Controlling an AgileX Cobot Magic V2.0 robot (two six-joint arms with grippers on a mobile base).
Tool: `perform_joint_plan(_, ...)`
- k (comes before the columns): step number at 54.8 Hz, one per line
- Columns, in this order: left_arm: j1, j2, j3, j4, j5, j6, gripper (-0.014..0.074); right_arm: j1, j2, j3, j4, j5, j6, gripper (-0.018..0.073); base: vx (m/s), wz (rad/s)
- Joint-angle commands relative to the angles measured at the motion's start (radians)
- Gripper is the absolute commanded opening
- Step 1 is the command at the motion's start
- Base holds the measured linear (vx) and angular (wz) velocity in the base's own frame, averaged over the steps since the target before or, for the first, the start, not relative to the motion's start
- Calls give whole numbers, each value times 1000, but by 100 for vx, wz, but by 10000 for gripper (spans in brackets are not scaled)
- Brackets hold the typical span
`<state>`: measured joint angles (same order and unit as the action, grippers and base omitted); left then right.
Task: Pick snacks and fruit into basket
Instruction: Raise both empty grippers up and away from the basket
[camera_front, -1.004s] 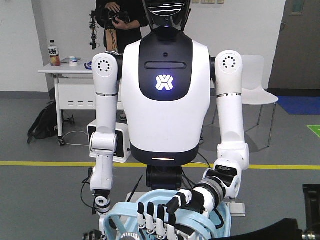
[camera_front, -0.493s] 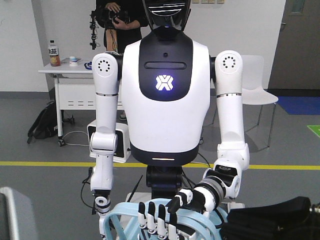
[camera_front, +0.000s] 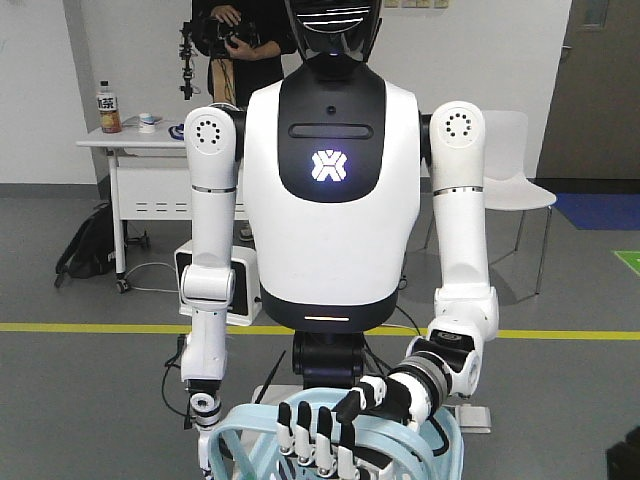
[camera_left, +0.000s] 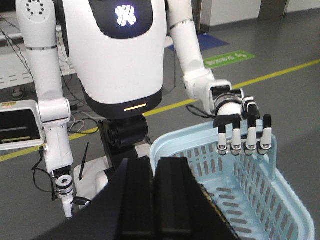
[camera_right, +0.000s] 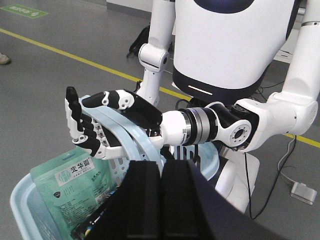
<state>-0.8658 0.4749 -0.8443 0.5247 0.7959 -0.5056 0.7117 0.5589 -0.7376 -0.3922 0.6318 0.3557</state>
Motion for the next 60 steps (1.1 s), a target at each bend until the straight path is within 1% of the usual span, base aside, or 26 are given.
perform_joint_plan(1, 0, -42, -31, -37, -52, 48, -12, -4, -57, -13, -20, -65, 7, -8, 0, 0)
perform_joint_plan(2, 0, -52, -31, -59, -50, 63, -12, -4, -69, -14, -20, -63, 7, -8, 0, 0)
perform_joint_plan(4, 0, -67, -31, -120, -44, 119, -12, -4, -94, -17, -21, -59, 7, -8, 0, 0)
perform_joint_plan(11, 0, -72, -34, -277, -14, 274, -10, -4, -132, -18, -20, -59, -2, -8, 0, 0)
perform_joint_plan(14, 0, -71, -34, -319, -18, 302, -9, -4, -132, -19, -17, -59, -14, -8, 0, 0)
perform_joint_plan(18, 0, -71, -43, -356, -37, 308, -8, -4, -129, -19, -5, -67, -54, -8, 0, 0)
perform_joint_plan(23, 0, -70, -81, -344, -37, 308, -8, -4, -129, -20, 15, -93, -82, -8, 0, 0)
perform_joint_plan(28, 0, -70, -123, -310, -34, 309, -8, -4, -129, -20, 34, -127, -84, -8, 0, 0)
perform_joint_plan(32, 0, -71, -124, -302, -41, 309, -8, -4, -129, -20, 34, -140, -84, -8, 0, 0)
perform_joint_plan(60, 0, -72, -125, -303, -26, 309, -8, -4, -129, -19, 28, -140, -84, -7, 0, 0)
